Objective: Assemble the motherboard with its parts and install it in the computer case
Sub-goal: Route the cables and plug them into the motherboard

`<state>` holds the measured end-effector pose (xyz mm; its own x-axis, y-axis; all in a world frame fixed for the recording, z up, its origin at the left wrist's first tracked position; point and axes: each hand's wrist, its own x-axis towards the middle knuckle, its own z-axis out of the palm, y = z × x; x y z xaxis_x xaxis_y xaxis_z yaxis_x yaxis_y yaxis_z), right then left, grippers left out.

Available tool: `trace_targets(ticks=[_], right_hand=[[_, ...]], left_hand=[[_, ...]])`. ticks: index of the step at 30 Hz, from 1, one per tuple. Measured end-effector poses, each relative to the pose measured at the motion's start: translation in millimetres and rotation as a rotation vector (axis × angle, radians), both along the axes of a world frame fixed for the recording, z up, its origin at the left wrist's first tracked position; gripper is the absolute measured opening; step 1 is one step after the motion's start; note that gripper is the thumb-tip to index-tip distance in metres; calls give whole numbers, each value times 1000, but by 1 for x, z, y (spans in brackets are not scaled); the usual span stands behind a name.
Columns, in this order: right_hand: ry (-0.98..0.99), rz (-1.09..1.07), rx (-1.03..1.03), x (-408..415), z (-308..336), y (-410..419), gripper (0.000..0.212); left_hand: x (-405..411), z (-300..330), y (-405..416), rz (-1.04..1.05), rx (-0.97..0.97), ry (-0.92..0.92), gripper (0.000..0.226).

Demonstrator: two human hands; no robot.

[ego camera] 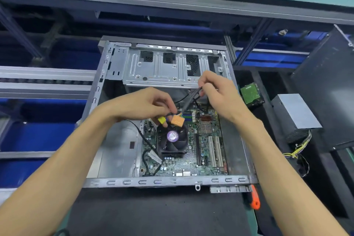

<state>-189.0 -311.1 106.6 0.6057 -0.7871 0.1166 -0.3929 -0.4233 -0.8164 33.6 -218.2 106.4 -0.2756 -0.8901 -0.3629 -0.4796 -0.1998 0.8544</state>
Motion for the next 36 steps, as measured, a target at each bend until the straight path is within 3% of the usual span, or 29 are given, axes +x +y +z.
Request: trace_targets(ticks=[11, 13, 16, 19, 22, 24, 27, 29, 31, 36], right_hand=[[-114, -182, 60, 2, -9, -4, 21], [-130, -209, 80, 2, -9, -5, 22], [-131, -194, 92, 2, -7, -4, 24], [-131, -185, 84, 2, -6, -3, 29], [-106, -172, 48, 1, -7, -5, 31], [-92, -162, 34, 1, -9, -5, 31], [-96, -161, 37, 1, -11, -6, 32], [-92, -163, 36, 1, -12, -7, 32], [-80, -164, 34, 1, -12, -8, 32], [-28, -183, 14, 3, -12, -8, 31]], left_hand=[[-9, -11, -2, -38, 15, 49, 26], [-17, -18, -4, -39, -71, -61, 20], [-23, -29, -4, -108, -214, -387, 12], [-18, -29, -5, -74, -248, -486, 8], [-13, -32, -2, -100, -81, -636, 45], [-13, -33, 2, -189, 90, -755, 54], [-5, -27, 2, -219, 212, -685, 47], [3, -22, -1, -172, 181, -648, 35], [10, -20, -3, -83, 128, -652, 37], [15, -27, -4, -18, 57, -914, 33]])
